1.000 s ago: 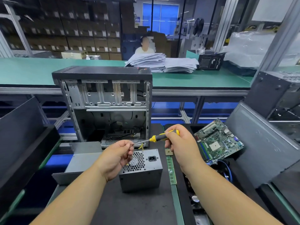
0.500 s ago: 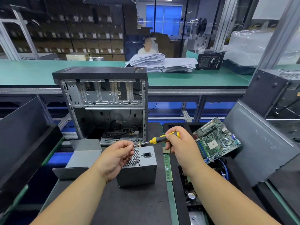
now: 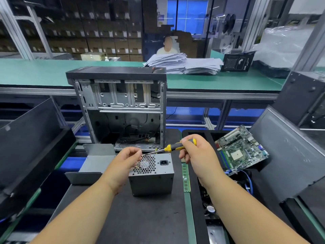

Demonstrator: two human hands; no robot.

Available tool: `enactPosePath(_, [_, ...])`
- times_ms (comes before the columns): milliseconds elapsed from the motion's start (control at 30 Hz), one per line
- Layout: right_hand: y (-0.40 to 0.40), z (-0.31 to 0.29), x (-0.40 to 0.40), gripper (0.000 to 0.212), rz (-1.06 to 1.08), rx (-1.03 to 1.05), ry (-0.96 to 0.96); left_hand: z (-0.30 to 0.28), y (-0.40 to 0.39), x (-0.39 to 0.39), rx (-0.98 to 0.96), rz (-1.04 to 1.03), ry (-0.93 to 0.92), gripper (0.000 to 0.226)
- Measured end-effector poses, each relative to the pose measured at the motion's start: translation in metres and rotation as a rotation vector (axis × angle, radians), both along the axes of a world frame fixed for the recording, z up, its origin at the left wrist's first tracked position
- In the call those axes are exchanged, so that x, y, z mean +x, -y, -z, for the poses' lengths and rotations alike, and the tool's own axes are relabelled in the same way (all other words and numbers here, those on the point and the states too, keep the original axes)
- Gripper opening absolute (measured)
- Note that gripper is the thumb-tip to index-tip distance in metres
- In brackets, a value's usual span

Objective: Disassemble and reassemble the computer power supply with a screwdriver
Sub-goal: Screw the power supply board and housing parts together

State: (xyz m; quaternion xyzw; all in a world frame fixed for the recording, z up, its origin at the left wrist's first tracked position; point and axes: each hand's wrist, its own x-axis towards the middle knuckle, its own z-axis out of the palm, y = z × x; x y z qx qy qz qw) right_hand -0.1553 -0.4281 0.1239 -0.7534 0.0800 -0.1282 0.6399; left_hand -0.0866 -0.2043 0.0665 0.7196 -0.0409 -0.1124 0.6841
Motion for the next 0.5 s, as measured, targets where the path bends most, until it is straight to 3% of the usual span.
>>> enactPosePath(67, [0.001,-0.003,0.002,0.01,0.007,-0.102,0.011,0.009,-0.01,0.0,0.289,-0.159,0.03,0.014])
enactPosePath(133, [0.001,-0.007,0.003,0.011,0.0,-0.206,0.016,0.019,-0.018,-0.001,0.431,-0.222,-0.044,0.014])
enactPosePath(267, [-0.002,-0.013,0.006,0.014,-0.057,-0.386,-0.006,0.032,-0.024,-0.003,0.433,-0.093,-0.147,0.014])
enactPosePath(500, [-0.014,-0.017,0.014,0.007,-0.151,-0.526,-0.077,0.031,-0.024,-0.004,0.362,-0.174,-0.16,0.012])
